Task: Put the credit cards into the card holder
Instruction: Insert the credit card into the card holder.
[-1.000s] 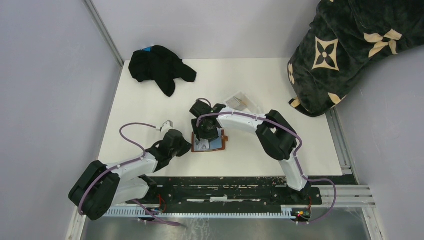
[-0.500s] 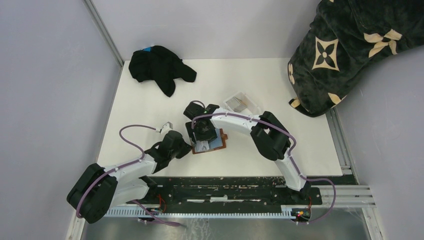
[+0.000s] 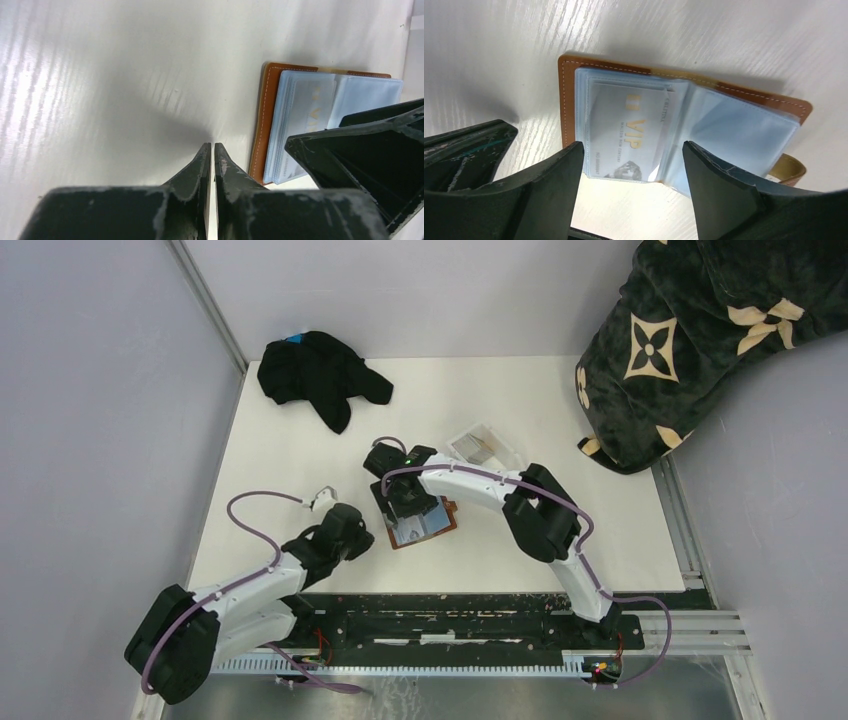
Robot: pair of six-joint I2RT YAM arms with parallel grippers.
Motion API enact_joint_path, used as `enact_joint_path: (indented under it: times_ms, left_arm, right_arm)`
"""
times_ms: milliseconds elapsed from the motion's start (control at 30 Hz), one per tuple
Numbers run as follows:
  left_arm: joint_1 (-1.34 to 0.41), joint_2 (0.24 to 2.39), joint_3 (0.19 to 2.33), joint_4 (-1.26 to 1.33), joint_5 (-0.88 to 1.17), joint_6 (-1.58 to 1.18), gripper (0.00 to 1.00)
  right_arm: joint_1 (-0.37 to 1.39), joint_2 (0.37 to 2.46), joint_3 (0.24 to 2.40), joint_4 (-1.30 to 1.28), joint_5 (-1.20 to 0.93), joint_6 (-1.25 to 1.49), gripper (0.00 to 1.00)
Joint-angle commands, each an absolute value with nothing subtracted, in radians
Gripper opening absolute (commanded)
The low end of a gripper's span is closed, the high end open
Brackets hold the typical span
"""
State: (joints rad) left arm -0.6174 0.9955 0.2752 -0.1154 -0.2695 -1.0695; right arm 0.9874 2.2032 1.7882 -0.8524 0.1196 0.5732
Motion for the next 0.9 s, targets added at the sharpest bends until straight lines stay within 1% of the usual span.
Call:
enact_joint_path:
  times_ms: [0, 233, 300, 367, 400, 433, 467, 533, 633, 667, 700, 733, 767, 800, 867]
  left_arm:
    - [-0.621, 0.969, 0.334, -0.169, -0.344, -1.062, 0.14]
    - [-0.620, 0.945, 0.379, -0.208, -0.372, -1.021, 0.18]
    - [-0.620, 0.935, 0.416, -0.229, -0.388, -0.992, 0.21]
    - [-0.621, 0.929, 0.459, -0.248, -0.405, -0.952, 0.25]
    - [-0.620, 0.928, 0.482, -0.253, -0.412, -0.931, 0.26]
    - [-0.620, 0.929, 0.517, -0.259, -0.417, -0.908, 0.29]
    - [-0.620, 0.936, 0.542, -0.265, -0.415, -0.886, 0.31]
    - [-0.621, 0.957, 0.593, -0.272, -0.393, -0.847, 0.34]
    - [-0.621, 1.001, 0.657, -0.282, -0.330, -0.813, 0.40]
    - [-0.621, 1.016, 0.672, -0.281, -0.312, -0.804, 0.43]
    - [-0.620, 1.032, 0.685, -0.277, -0.288, -0.796, 0.45]
    - [-0.621, 1.049, 0.696, -0.275, -0.266, -0.790, 0.48]
    - [-0.620, 1.063, 0.704, -0.269, -0.243, -0.783, 0.49]
    - [-0.621, 1.077, 0.703, -0.250, -0.223, -0.776, 0.50]
    - [-0.620, 1.100, 0.689, -0.190, -0.183, -0.762, 0.53]
  right_arm:
    - [0.986, 2.130, 1.849, -0.869, 0.167, 0.531, 0.79]
    - [0.981, 2.060, 1.889, -0.883, 0.205, 0.454, 0.78]
    - [0.976, 2.013, 1.877, -0.866, 0.243, 0.413, 0.76]
    - [0.969, 1.959, 1.852, -0.827, 0.289, 0.370, 0.71]
    - [0.966, 1.930, 1.837, -0.806, 0.327, 0.351, 0.67]
    - [0.962, 1.904, 1.819, -0.779, 0.363, 0.332, 0.57]
    - [0.957, 1.875, 1.802, -0.749, 0.383, 0.317, 0.49]
    - [0.932, 1.846, 1.781, -0.718, 0.375, 0.307, 0.33]
    - [0.883, 1.823, 1.758, -0.676, 0.391, 0.328, 0.17]
    - [0.865, 1.815, 1.744, -0.656, 0.391, 0.332, 0.10]
    - [0.842, 1.813, 1.735, -0.641, 0.388, 0.335, 0.06]
    - [0.815, 1.814, 1.739, -0.642, 0.359, 0.337, 0.07]
    - [0.774, 1.822, 1.760, -0.659, 0.299, 0.336, 0.14]
    - [0.745, 1.831, 1.781, -0.679, 0.258, 0.333, 0.26]
    - [0.690, 1.844, 1.801, -0.690, 0.198, 0.319, 0.55]
